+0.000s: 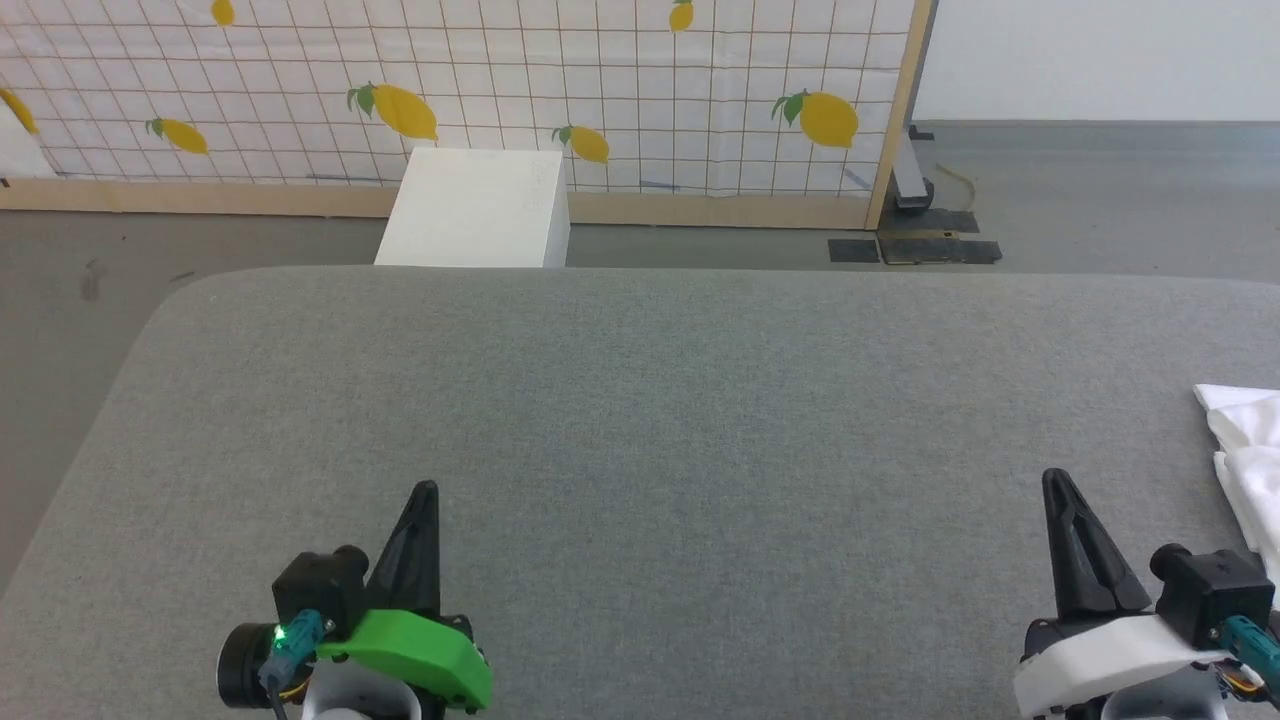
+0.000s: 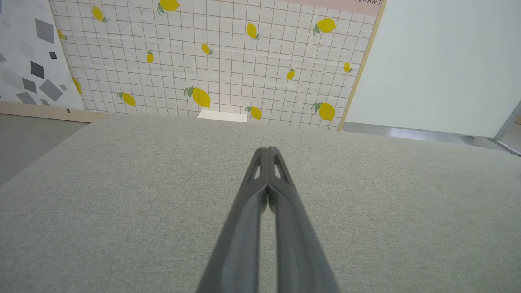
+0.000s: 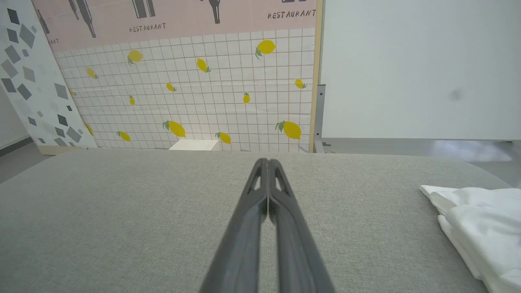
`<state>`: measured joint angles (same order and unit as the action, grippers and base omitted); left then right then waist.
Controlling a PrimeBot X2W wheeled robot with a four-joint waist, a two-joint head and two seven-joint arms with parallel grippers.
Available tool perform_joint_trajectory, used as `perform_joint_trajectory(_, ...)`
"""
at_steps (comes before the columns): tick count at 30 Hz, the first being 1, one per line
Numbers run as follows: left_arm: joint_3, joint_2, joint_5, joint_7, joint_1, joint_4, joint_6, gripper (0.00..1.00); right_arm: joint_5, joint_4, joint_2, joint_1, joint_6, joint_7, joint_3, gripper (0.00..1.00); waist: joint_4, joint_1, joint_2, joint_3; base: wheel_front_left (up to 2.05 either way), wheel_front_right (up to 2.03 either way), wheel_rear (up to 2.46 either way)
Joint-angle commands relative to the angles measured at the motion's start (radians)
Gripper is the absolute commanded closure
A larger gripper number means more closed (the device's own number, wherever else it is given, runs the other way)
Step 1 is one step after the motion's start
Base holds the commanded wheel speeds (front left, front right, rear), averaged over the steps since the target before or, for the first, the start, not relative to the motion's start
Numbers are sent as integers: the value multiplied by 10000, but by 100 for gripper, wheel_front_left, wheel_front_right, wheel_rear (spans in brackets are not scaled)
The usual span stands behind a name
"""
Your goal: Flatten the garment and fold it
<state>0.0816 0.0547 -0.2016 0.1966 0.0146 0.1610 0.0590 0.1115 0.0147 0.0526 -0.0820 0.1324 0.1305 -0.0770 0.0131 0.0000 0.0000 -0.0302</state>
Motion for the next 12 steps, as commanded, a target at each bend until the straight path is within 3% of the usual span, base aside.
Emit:
perform_joint_trajectory(1,-32,-11,181,-53,-37,-79,-79,100,-121,-33,-6,168,-4,-57,39,100,-2,0,0,5,0,0,0)
perform_joint_trajectory(12,-122,-15,391,-272,-50,-254,-137,100,-235,-46,-8,243,-6,-200,123,100,-16,0,0,39,0,0,0)
